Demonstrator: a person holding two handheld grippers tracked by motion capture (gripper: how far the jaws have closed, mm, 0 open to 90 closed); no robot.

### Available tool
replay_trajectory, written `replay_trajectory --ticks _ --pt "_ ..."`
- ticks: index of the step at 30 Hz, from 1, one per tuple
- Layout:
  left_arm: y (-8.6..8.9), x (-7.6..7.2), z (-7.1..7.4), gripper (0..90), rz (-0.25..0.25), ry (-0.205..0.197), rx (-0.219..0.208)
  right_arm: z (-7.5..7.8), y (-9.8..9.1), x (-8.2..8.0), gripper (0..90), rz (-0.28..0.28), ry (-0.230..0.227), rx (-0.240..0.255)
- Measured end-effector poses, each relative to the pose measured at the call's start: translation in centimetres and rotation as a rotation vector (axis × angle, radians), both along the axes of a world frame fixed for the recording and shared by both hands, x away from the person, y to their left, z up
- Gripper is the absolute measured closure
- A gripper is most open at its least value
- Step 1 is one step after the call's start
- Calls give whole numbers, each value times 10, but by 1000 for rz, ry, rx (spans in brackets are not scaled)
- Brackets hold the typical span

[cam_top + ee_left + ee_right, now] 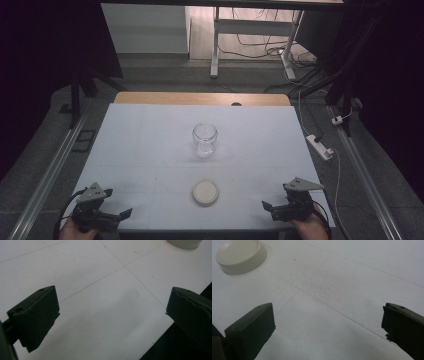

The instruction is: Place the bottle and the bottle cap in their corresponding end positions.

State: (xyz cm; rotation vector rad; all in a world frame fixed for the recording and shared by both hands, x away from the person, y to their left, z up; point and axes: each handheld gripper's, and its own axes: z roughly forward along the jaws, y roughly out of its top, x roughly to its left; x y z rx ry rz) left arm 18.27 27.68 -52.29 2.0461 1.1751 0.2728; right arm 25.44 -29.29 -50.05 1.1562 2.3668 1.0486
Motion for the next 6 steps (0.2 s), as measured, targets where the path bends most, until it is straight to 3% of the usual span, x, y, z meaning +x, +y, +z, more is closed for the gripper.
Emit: replay_trajectory --ticks 6 --pt "1 -1 -1 0 19 18 28 0 -2 -1 0 -7 8 3"
